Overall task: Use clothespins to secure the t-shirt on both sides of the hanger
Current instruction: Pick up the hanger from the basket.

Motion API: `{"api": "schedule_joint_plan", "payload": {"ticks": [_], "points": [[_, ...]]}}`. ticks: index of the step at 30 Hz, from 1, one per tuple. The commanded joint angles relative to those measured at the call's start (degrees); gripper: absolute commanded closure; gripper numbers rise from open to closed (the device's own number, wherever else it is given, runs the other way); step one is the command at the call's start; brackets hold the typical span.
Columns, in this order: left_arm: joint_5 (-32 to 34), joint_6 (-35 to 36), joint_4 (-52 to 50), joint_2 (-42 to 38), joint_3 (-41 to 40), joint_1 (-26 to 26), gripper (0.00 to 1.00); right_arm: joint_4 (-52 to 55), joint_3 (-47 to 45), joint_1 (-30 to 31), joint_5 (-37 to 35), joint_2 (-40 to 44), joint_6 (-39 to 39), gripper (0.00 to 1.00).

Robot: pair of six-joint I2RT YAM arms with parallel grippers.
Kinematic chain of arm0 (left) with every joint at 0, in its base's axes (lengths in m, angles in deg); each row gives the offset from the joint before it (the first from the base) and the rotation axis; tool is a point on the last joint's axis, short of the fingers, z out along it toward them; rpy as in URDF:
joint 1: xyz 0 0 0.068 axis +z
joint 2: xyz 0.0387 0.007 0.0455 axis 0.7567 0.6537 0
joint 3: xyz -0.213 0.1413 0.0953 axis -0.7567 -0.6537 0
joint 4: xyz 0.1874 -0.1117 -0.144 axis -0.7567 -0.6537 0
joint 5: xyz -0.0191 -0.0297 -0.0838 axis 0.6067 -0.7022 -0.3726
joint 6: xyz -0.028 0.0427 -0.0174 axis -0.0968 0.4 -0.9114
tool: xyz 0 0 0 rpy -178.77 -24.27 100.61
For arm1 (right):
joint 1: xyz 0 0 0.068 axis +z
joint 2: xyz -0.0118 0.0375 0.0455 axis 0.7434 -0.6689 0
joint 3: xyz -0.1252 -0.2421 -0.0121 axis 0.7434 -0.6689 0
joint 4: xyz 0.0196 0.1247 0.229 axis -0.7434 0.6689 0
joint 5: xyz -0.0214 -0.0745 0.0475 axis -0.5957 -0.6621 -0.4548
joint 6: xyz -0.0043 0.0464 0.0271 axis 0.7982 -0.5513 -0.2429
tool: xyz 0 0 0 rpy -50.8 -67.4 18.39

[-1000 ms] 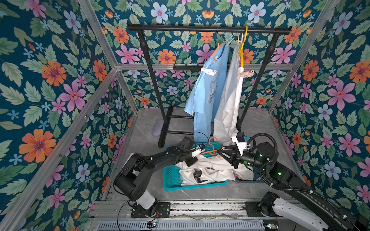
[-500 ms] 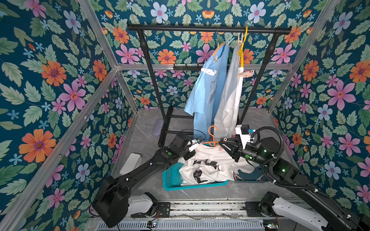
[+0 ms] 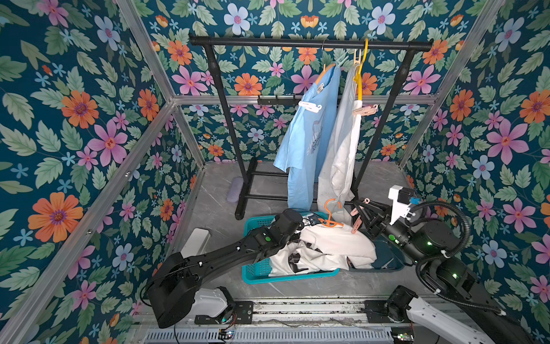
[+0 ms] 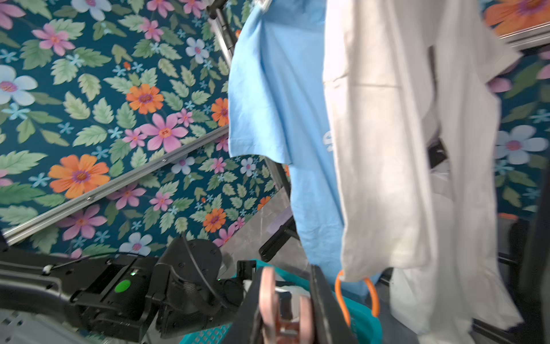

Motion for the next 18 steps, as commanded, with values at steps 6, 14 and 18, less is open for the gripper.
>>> {"api": "schedule_joint_plan", "payload": {"ticks": [6, 14, 18], "points": [[-14.7, -2.66, 2.86, 6.79, 3.51, -0.17, 0.75, 4.73, -0.66, -0.03, -8.79, 0.16, -1.6, 1.0], [-18.83, -11.68, 0.18, 11.68, 6.28, 2.39, 0.24, 4.93, -0.43, 0.02, -7.12, -2.32, -1.84, 1.0], [-20.55, -21.31, -0.15, 5.02, 6.4, 6.64, 0.01, 4.88, -0.46, 0.03, -5.96, -3.13, -2.63, 1.0]]}}
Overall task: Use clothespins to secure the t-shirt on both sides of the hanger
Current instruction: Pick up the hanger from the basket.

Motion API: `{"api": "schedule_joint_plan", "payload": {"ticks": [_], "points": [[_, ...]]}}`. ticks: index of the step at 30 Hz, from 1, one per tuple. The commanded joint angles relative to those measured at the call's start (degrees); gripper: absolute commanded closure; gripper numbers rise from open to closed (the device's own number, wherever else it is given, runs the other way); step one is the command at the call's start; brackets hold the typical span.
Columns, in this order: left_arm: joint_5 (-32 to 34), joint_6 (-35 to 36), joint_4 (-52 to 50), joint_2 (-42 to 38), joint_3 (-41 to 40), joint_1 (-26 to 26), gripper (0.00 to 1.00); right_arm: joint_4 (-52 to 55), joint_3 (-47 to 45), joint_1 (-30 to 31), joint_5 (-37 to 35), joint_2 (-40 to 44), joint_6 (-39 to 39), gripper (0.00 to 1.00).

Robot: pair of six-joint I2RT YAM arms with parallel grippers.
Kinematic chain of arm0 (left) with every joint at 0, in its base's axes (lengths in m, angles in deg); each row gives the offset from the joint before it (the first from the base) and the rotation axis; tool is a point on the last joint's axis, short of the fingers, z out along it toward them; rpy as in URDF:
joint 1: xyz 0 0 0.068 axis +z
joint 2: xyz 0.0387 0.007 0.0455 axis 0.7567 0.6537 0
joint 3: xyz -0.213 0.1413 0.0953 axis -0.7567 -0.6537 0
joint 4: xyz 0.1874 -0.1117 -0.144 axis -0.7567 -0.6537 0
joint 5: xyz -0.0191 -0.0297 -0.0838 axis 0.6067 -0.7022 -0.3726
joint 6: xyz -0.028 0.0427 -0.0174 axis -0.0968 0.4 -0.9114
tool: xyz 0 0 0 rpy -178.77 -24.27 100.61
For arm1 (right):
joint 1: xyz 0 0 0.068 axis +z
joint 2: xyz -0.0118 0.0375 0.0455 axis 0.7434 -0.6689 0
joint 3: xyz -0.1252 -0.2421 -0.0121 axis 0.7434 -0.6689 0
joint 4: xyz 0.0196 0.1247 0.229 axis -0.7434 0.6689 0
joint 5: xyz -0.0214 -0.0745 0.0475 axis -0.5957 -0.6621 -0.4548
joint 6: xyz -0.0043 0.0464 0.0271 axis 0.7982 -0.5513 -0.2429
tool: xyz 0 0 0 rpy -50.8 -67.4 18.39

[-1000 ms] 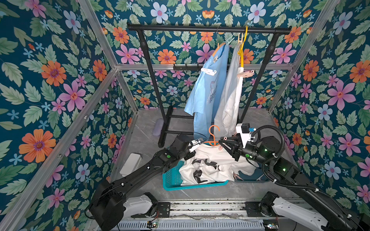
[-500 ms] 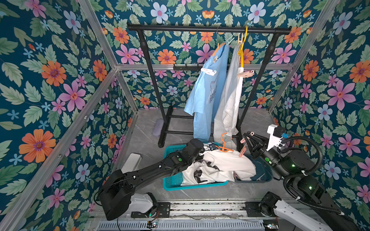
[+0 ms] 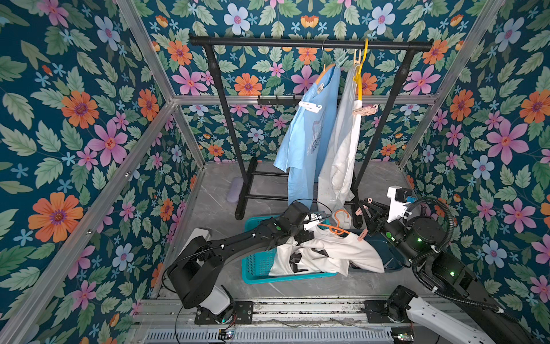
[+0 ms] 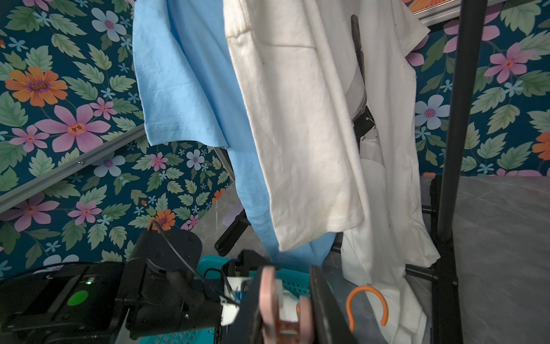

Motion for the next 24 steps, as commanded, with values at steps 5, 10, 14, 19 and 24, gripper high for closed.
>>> {"api": "schedule_joint_plan", "payload": {"ticks": [5, 10, 14, 19, 24], "points": [[-0.64, -36.9, -1.17, -12.36, -2.61, 3.32, 0.0, -1.58, -0.5, -0.03, 1.43, -0.85, -2.72, 1.0], [-4.34, -71.61, 9.35, -21.43, -16.9, 3.77, 0.01, -2.56, -0.82, 0.03, 2.23, -2.23, -3.37, 1.0], [0.04, -87.64, 12.71, -30.37, -24.18, 3.83, 0.0, -3.83, -1.59, 0.03, 3.68, -2.83, -4.07, 1.0], [6.59, -104.16, 19.86, -38.94, -33.02, 2.38, 0.0, -5.56, -2.46, 0.03, 4.48, -3.47, -4.53, 1.0], [5.44, -111.62, 30.52, -32.23, -36.55, 1.62, 0.0, -7.47, -3.45, 0.03, 5.31, -3.61, -5.32, 1.0]]}}
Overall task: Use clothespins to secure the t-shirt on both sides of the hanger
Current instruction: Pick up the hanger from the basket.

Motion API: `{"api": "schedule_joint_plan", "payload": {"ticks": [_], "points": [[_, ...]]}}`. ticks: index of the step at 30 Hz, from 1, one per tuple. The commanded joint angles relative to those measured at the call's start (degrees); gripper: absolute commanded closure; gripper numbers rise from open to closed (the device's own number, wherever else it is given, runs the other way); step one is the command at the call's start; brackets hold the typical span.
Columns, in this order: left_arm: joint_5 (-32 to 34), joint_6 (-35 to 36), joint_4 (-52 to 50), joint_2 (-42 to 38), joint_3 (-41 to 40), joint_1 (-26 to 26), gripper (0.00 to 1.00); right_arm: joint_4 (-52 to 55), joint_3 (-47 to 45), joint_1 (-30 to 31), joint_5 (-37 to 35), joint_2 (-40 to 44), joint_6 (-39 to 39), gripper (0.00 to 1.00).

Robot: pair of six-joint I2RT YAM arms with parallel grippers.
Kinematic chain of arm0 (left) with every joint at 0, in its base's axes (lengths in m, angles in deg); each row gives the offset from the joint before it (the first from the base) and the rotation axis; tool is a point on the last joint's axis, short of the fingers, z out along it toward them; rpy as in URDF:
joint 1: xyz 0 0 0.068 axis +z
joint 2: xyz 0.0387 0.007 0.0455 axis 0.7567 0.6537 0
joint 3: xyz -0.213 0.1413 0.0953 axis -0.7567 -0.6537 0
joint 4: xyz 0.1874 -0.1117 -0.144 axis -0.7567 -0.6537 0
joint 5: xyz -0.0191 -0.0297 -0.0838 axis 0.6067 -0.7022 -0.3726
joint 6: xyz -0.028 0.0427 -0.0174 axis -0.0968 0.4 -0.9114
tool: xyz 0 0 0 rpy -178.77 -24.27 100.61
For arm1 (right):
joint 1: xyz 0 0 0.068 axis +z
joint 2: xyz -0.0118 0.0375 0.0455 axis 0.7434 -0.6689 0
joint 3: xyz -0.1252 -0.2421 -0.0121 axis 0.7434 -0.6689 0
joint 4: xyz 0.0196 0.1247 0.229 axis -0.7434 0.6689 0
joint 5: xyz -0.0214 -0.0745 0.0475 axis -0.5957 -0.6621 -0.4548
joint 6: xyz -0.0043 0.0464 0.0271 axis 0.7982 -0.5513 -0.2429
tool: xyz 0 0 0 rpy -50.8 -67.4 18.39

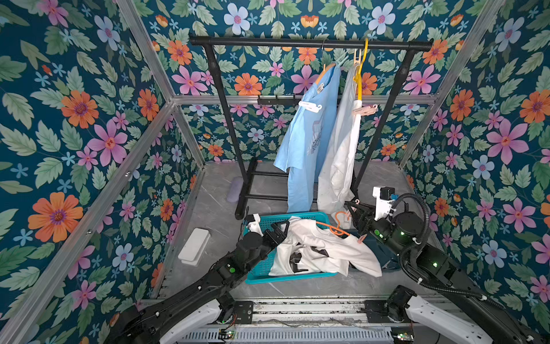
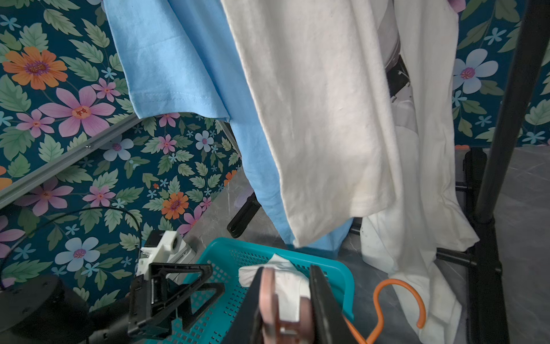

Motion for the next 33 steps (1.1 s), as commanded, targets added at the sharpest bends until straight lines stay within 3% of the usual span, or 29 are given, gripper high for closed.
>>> {"api": "schedule_joint_plan", "payload": {"ticks": [1, 7, 15, 20, 33], "points": [[1.73, -10.51, 10.63, 3.9, -0.45, -0.3, 0.0, -3.74, -0.43, 0.01, 0.92, 0.22, -1.45, 1.0], [5.86, -16.96, 24.95, 12.62, -3.59, -0.48, 0.01, -5.01, -1.34, 0.01, 1.62, 0.93, -2.58, 1.0], [7.1, -21.75, 35.43, 25.09, -0.66, -0.92, 0.13, -5.19, -1.64, 0.0, 1.99, 1.47, -3.07, 1.0], [7.6, -24.51, 37.74, 32.03, 1.94, -1.16, 0.25, -5.72, -2.0, -0.06, 2.39, 1.53, -3.55, 1.0], [13.23, -29.9, 46.01, 44.26, 4.52, -1.27, 0.34, -5.68, -2.14, 0.01, 2.8, 1.64, -3.57, 1.0]]}}
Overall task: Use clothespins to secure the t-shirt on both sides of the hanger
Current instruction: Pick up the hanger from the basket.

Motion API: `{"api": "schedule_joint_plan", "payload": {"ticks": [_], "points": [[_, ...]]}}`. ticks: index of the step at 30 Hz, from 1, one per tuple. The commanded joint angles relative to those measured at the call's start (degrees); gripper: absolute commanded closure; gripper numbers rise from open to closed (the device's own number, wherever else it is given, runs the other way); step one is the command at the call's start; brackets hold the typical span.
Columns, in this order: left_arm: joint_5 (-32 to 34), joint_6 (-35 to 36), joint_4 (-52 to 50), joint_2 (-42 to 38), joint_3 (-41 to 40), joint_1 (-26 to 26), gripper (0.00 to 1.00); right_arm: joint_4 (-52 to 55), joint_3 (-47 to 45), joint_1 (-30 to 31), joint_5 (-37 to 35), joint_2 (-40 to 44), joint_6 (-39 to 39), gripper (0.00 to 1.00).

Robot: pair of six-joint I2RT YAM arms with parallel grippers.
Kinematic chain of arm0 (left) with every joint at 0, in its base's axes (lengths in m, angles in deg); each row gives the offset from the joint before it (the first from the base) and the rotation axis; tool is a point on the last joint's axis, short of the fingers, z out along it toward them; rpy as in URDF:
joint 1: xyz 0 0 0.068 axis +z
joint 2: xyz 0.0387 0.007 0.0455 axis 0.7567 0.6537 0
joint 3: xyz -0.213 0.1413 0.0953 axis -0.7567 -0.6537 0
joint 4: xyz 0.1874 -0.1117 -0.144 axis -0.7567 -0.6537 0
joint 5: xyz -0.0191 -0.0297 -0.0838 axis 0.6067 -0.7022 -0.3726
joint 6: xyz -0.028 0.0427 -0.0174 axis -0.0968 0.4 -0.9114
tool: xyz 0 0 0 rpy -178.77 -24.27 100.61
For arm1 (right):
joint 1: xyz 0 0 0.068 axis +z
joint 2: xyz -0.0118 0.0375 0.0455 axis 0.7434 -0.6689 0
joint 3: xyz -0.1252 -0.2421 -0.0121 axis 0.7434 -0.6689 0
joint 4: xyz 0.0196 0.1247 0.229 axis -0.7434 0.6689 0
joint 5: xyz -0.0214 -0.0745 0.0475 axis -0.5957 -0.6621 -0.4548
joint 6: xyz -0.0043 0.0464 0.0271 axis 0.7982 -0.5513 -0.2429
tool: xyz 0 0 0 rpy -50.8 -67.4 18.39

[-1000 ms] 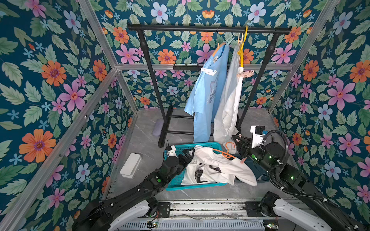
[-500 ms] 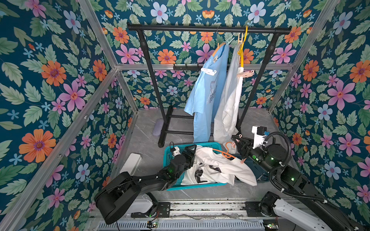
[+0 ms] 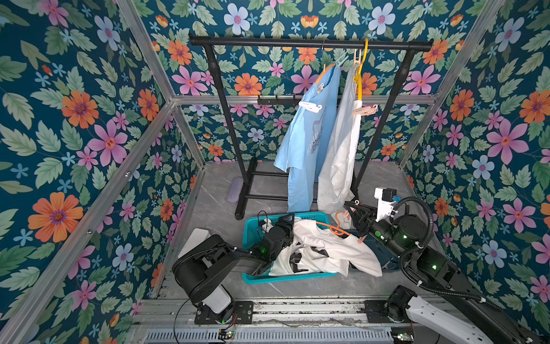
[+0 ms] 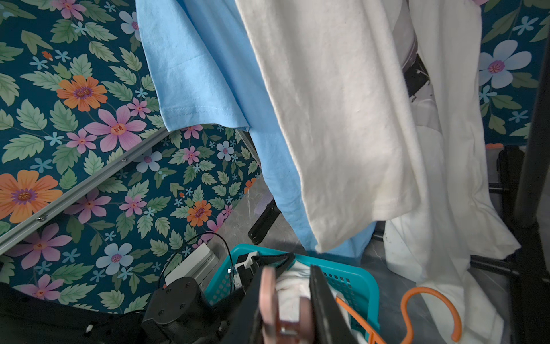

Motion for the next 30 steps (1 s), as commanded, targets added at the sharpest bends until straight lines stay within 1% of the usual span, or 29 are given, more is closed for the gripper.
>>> {"api": "schedule_joint_plan", "payload": {"ticks": [1, 2, 3, 6, 7, 9, 11, 13, 16, 19, 23, 26, 28, 30], "points": [[2.87, -2.29, 6.72, 2.19, -0.46, 0.07, 0.36, -1.42, -0.08, 0.03, 0.43, 0.24, -0.57, 1.0], [3.75, -2.13, 8.47, 2.66, -0.97, 0.15, 0.39, -1.31, -0.04, 0.01, 0.38, 0.5, -0.59, 1.0], [4.45, -1.93, 8.76, 2.79, -1.33, 0.15, 0.44, -1.26, -0.13, 0.03, 0.27, 0.67, -0.6, 1.0], [4.13, -1.6, 7.23, 3.12, -0.91, 0.15, 0.56, -1.28, -0.16, 0.03, 0.23, 0.81, -0.48, 1.0], [4.01, -1.39, 7.57, 3.41, -0.9, 0.22, 0.59, -1.17, -0.09, 0.03, 0.38, 0.82, -0.4, 1.0], [4.62, -0.78, 10.68, 3.85, -1.63, 0.15, 0.67, -0.85, -0.04, 0.03, 0.56, 0.97, -0.47, 1.0], [4.67, 1.29, 12.74, 3.52, -2.03, 0.19, 0.72, -0.91, -0.11, 0.03, 0.99, 1.19, -0.48, 1.0], [4.19, 3.2, 12.69, 2.31, -2.12, 0.15, 0.8, -1.08, -0.05, 0.03, 1.92, 1.32, -0.1, 1.0], [4.49, 6.94, 14.37, 0.19, -2.53, 0.15, 0.88, -1.0, 0.39, 0.02, 3.21, 1.11, 0.38, 1.0], [3.68, 10.55, 15.9, -2.33, -2.4, 0.15, 0.93, -0.91, 0.84, 0.02, 3.76, 0.82, 0.59, 1.0], [3.48, 18.01, 21.24, -5.8, -3.79, 0.15, 1.0, -1.09, 2.11, -0.02, 5.79, -0.26, 1.78, 1.0], [1.51, 26.24, 25.73, -8.15, -4.34, 0.15, 1.0, -0.24, 4.86, 0.03, 10.58, -2.38, 4.17, 1.0], [-1.86, 33.43, 29.44, -9.43, -4.29, 0.31, 1.0, 1.22, 7.43, 0.03, 15.21, -4.75, 6.39, 1.0], [-6.54, 38.6, 32.41, -10.57, -4.06, 0.54, 1.0, 3.86, 10.74, 0.03, 20.3, -7.3, 9.41, 1.0]]}}
